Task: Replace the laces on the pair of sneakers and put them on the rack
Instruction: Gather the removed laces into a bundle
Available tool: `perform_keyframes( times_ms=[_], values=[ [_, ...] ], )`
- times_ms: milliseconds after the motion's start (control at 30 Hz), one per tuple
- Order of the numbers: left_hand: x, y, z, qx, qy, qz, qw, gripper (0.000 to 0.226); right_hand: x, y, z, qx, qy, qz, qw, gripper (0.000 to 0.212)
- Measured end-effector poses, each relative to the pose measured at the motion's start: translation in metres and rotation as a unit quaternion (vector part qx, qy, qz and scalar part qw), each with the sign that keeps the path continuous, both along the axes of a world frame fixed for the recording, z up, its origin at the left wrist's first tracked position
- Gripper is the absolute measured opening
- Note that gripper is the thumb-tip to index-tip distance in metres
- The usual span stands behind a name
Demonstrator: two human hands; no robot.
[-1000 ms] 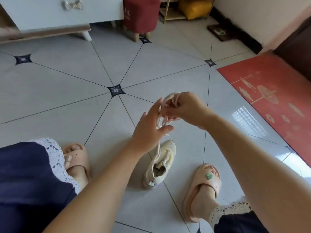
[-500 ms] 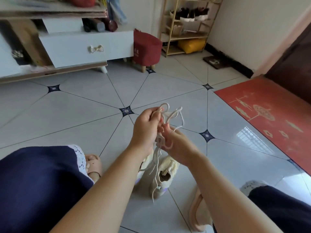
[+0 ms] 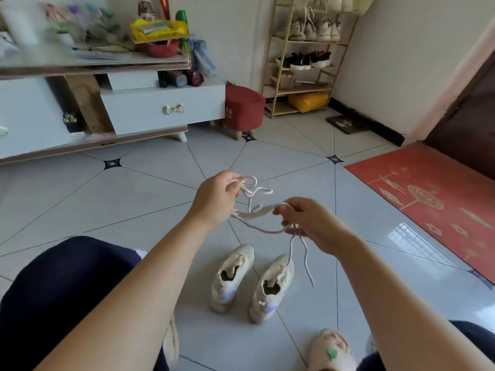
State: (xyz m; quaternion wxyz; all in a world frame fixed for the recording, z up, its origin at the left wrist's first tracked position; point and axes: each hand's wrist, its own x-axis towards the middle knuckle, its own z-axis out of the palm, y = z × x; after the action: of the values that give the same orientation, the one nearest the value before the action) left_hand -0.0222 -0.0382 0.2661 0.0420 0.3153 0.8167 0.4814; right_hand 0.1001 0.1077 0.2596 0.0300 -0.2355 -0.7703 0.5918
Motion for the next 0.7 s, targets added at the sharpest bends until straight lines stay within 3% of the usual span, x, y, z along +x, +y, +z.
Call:
perform_keyframes(
  times_ms=[100,200,267,400,567,633,700],
  values=[
    [0.001,0.008,0.002,-0.002,-0.037,-0.046,0.998,0.023,-0.020,-0.002,0.017,0.046,0.041,-0.025,0.998,0.016],
    [0.003,0.021,0.002,-0.008,-0.066,-0.121,0.990,0.035,-0.039,0.002,0.022,0.014,0.055,-0.053,0.997,0.016],
    [-0.003,0.033,-0.002,-0.041,-0.036,-0.143,0.988,0.041,-0.050,0.010,0.021,-0.019,0.050,-0.059,0.997,0.017],
    [-0.028,0.059,-0.016,-0.075,0.029,-0.080,0.994,0.012,-0.078,0.038,0.012,-0.085,0.027,-0.066,0.994,0.024],
    [-0.069,0.099,-0.037,0.043,-0.179,-0.002,0.983,0.017,-0.116,0.083,-0.017,-0.129,0.012,-0.010,0.992,0.009],
    [-0.087,0.113,-0.041,0.102,-0.277,0.032,0.955,0.014,-0.133,0.095,-0.031,-0.128,-0.007,0.024,0.992,0.007],
    [-0.102,0.125,-0.037,0.174,-0.386,0.041,0.905,0.015,-0.148,0.102,-0.038,-0.142,-0.012,0.049,0.989,0.005]
  ],
)
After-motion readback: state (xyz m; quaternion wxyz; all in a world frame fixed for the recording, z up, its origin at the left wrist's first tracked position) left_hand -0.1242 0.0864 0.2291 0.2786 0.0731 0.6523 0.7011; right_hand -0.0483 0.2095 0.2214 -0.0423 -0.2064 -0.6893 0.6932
